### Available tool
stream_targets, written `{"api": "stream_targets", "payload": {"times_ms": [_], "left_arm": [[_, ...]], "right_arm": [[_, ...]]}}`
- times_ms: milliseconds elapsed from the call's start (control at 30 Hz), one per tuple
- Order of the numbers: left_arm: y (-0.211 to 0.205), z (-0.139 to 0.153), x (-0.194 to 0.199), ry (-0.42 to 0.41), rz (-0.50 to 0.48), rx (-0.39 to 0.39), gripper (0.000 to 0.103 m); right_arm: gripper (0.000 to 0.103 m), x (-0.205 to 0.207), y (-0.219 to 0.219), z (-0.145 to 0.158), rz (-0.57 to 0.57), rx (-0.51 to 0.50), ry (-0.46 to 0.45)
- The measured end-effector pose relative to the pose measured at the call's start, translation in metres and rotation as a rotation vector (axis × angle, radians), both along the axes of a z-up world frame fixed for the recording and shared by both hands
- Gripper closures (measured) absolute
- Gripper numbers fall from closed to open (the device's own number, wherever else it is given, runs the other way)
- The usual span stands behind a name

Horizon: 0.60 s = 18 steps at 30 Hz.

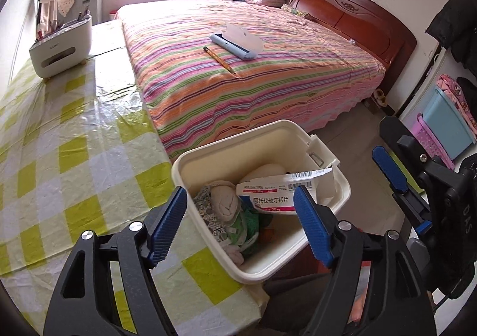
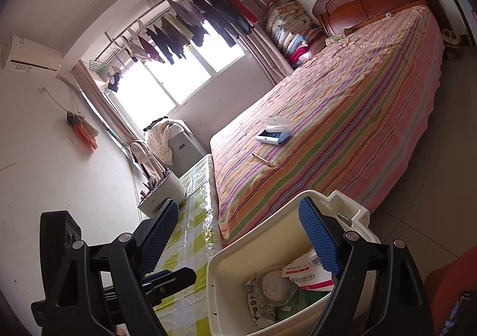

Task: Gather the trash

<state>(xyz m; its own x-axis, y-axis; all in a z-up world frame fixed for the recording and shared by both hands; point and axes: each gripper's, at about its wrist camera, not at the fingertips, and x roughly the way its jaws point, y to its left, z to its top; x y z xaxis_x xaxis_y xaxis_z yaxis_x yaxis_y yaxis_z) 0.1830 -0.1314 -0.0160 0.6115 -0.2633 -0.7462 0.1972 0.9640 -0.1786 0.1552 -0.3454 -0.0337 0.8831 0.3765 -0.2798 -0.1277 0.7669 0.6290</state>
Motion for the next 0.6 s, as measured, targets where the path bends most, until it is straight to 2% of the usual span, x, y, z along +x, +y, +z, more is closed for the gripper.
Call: {"api": "stream_targets", "payload": {"times_ms": [133,233,433,600], "left_arm": [[0.020,0.004,-0.035,-0.097,0.063,0.036,0.018],[0.027,0.002,-0.055,-0.141,0.101,0.074,0.018],[0.047,-0.004,-0.085,-0.257,0.202,0.143,0.016],[0.073,-0.008,-0.089,-0.267,0.289,0.136,0.015]], "right_arm": [[0.022,-0.017,0.015,-0.003,-0.022,-0.109,0.001],[0.022,-0.027,0.028,-0.008,-0.038,-0.198,0.020],[0.022,-0.038,0.047,-0.020,-0.059,-0.310,0.067],[0.022,-0.041,0.063,-0.020,-0.077,-0.402,0.041]]}}
